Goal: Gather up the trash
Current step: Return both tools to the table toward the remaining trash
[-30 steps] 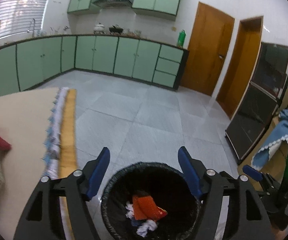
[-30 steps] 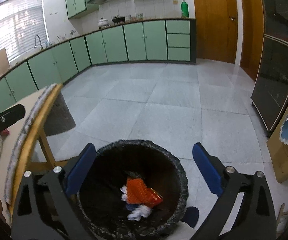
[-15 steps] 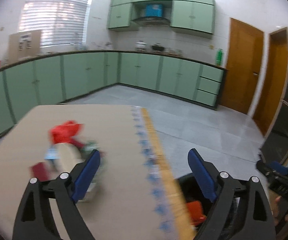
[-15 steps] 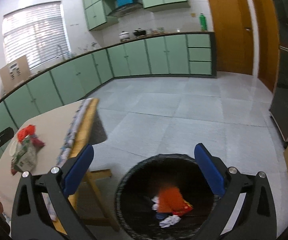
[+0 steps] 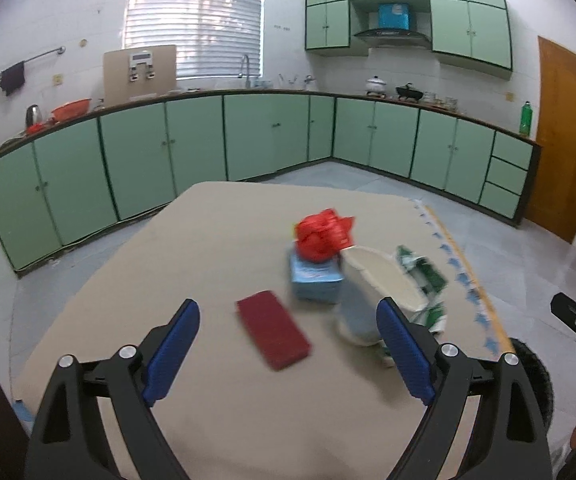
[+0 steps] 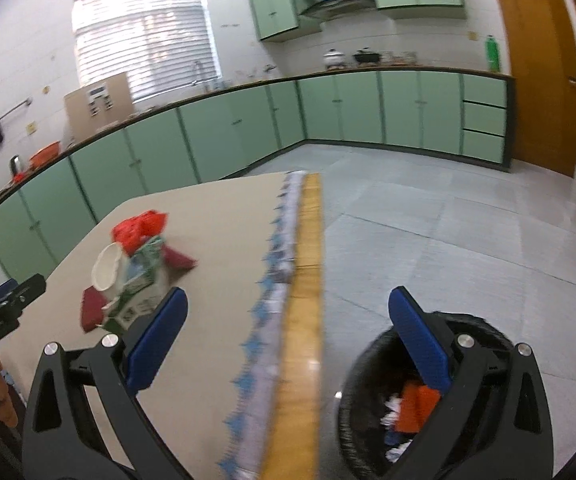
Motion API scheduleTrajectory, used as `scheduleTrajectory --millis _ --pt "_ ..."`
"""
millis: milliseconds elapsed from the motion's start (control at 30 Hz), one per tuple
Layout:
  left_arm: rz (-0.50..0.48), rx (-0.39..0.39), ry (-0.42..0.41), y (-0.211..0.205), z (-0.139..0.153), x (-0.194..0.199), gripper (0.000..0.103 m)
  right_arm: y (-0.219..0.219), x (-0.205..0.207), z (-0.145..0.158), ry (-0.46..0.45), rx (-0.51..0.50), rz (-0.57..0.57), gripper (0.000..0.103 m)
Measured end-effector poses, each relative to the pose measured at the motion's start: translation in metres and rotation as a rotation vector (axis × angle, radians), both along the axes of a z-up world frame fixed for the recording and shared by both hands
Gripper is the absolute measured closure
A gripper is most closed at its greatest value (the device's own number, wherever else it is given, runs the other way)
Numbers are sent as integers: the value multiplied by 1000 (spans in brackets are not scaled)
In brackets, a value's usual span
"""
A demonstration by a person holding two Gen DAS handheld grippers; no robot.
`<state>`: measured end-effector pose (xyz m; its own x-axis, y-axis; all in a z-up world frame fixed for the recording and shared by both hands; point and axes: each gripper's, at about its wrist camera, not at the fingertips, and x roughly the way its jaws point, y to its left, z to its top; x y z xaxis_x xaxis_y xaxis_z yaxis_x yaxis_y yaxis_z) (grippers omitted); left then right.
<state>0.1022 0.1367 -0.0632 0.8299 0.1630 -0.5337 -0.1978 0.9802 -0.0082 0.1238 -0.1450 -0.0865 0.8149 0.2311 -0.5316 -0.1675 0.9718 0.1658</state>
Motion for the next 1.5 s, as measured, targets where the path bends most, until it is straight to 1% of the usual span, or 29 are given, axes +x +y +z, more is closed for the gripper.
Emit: scheduleTrajectory --millis 200,367,533,767,900,1067,1200,1333,1400,1500 --pt "5 -10 46 13 -18 10 15 46 5 -11 30 2 77 6" --pt "5 -24 80 21 -36 18 15 61 6 -21 52 -27 91 6" --pt "14 -36 99 27 -47 19 15 66 11 -28 74 -26 92 6" --pt "55 -28 103 47 -48 16 15 95 11 -30 76 -19 164 6" --pt "66 -32 105 54 -49 14 15 110 10 -30 83 -22 203 11" --pt "71 -46 99 59 -48 13 15 114 4 -23 97 -3 211 12" --pt "69 -56 93 59 -48 14 15 121 -3 -16 81 -22 219 12" --pt "63 -56 96 59 -50 14 15 133 1 -21 95 -30 229 14" --pt "64 -58 96 60 -50 14 15 139 5 -26 101 -41 229 17" --pt "67 -62 100 63 -52 14 15 141 9 -30 107 -36 227 17"
